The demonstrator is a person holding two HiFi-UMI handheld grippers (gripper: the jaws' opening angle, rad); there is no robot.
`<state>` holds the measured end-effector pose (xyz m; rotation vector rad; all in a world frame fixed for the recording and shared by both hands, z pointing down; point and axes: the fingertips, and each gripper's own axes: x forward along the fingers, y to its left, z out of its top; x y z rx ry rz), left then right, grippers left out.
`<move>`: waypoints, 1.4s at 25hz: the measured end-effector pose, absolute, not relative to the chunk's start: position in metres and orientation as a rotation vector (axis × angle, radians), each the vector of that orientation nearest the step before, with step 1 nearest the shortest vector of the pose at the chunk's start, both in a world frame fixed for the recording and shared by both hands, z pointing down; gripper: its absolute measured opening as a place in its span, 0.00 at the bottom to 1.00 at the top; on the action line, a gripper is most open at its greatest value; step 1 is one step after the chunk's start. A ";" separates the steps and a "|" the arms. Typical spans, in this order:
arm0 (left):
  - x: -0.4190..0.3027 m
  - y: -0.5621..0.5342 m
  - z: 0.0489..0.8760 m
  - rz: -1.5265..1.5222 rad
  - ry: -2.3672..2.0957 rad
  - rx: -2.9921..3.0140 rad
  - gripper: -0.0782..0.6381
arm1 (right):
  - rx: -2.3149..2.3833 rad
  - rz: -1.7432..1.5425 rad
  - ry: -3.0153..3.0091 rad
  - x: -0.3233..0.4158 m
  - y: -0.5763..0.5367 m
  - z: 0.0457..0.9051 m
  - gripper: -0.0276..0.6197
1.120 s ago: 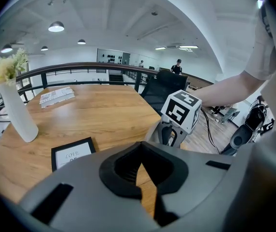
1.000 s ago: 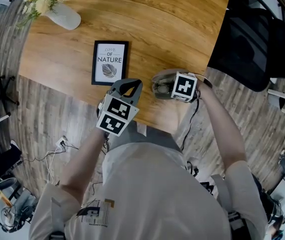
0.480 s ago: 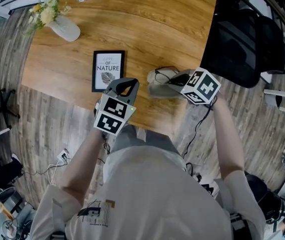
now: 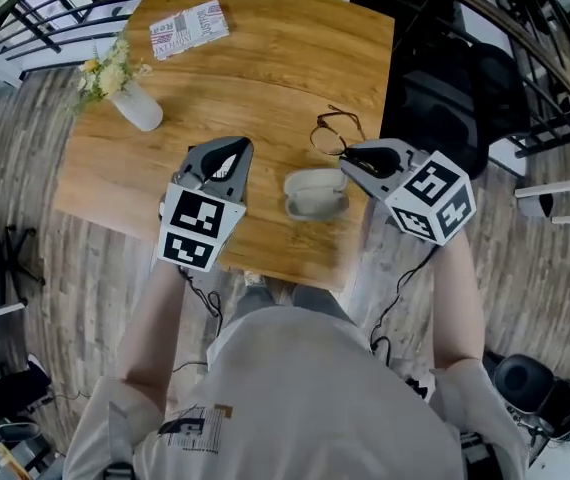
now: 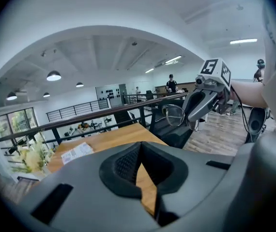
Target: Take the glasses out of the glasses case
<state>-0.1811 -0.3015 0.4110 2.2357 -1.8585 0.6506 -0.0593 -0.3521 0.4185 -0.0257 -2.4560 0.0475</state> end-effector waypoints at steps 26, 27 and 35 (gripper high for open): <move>-0.155 -0.214 0.179 0.437 -2.382 2.361 0.13 | 0.817 -0.166 -3.177 0.056 -0.282 0.142 0.14; -0.153 -0.212 0.181 0.440 -2.375 2.359 0.13 | 0.828 -0.151 -3.178 0.061 -0.280 0.143 0.14; -0.137 -0.196 0.213 0.493 -2.319 2.342 0.13 | 0.834 -0.148 -3.126 0.079 -0.261 0.169 0.14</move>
